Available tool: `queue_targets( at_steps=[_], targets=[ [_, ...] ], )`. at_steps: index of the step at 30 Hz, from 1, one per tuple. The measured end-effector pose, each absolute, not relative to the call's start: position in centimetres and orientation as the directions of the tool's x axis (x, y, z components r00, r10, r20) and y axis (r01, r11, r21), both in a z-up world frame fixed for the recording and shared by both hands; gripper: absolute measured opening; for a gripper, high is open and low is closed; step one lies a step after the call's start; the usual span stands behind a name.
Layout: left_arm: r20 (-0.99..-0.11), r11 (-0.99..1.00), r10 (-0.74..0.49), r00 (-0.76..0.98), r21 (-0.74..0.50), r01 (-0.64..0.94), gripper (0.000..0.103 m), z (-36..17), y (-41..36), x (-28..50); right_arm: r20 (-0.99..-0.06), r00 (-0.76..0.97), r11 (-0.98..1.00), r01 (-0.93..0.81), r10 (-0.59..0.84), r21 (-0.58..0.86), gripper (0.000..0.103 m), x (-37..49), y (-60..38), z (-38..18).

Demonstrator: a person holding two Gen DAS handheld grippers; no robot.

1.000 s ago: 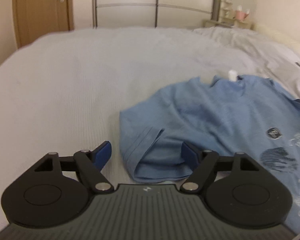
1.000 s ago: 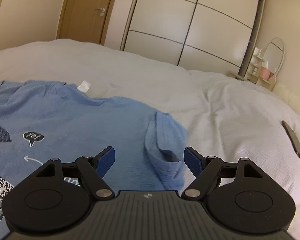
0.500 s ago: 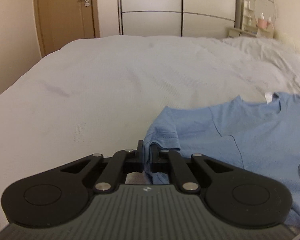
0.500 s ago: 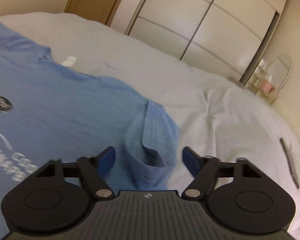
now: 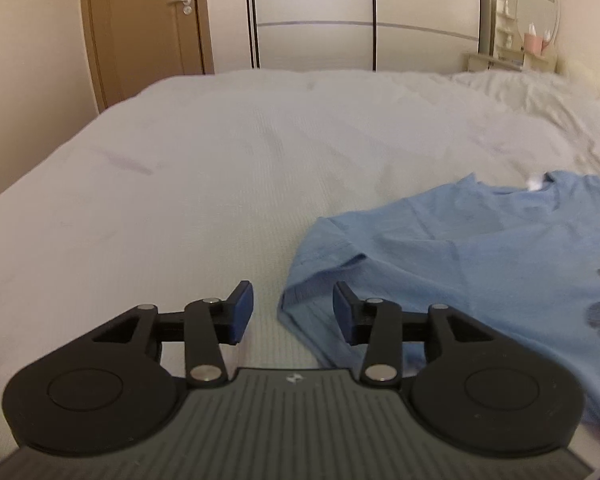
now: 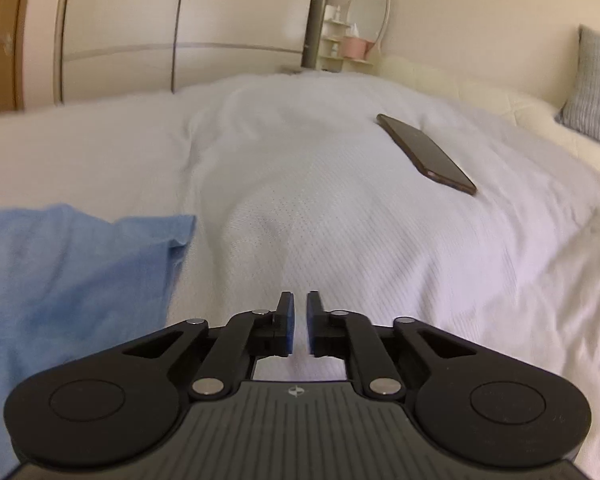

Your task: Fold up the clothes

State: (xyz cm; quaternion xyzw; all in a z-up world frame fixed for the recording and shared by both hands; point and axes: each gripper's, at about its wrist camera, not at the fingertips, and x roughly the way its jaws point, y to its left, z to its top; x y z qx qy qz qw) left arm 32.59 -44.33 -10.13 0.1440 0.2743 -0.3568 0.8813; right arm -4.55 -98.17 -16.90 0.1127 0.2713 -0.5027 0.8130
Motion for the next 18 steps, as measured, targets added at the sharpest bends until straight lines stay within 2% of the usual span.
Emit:
queue_targets(
  at_steps=[2,3,4,5,6,7,11,15,18],
  targets=[
    [-0.572,0.696,-0.567,0.593,0.053,0.716,0.046,-9.2,-42.8,30.3,-0.554,0.412,0.531,0.845,-0.723,-0.064,0.020,-5.6,-95.5,-16.3],
    [-0.563,0.688,-0.577,0.591,0.054,0.723,0.052,-8.8,-41.9,28.8,-0.553,0.444,0.561,0.826,-0.705,-0.052,0.022,-6.2,-94.2,-16.0],
    [-0.558,0.678,-0.591,0.583,0.048,0.733,0.060,-8.6,-41.0,27.2,-0.549,0.480,0.592,0.806,-0.684,-0.032,0.028,-6.8,-92.6,-15.6],
    [-0.555,0.666,-0.606,0.570,0.039,0.745,0.063,-8.4,-40.2,25.8,-0.543,0.520,0.625,0.781,-0.659,-0.010,0.033,-7.4,-90.9,-15.2],
    [-0.553,0.656,-0.619,0.558,0.028,0.755,0.066,-8.3,-39.3,24.2,-0.537,0.567,0.668,0.744,-0.624,0.009,0.043,-7.9,-88.8,-14.7],
    [-0.550,0.647,-0.630,0.548,0.017,0.762,0.067,-8.2,-38.5,22.6,-0.529,0.615,0.715,0.698,-0.584,0.023,0.049,-8.3,-86.3,-14.1],
    [-0.545,0.628,-0.655,0.523,-0.007,0.778,0.067,-8.4,-35.6,16.4,-0.499,0.743,0.856,0.516,-0.445,0.005,0.051,-10.4,-75.7,-12.6],
    [-0.547,0.622,-0.655,0.521,0.002,0.783,0.068,-8.7,-32.7,10.9,-0.504,0.807,0.938,0.347,-0.309,-0.020,0.052,-11.9,-65.5,-12.4],
    [-0.559,0.603,-0.655,0.508,0.019,0.798,0.071,-9.1,-30.9,7.7,-0.509,0.828,0.971,0.220,-0.236,-0.092,0.053,-12.0,-58.5,-12.7]
  ],
)
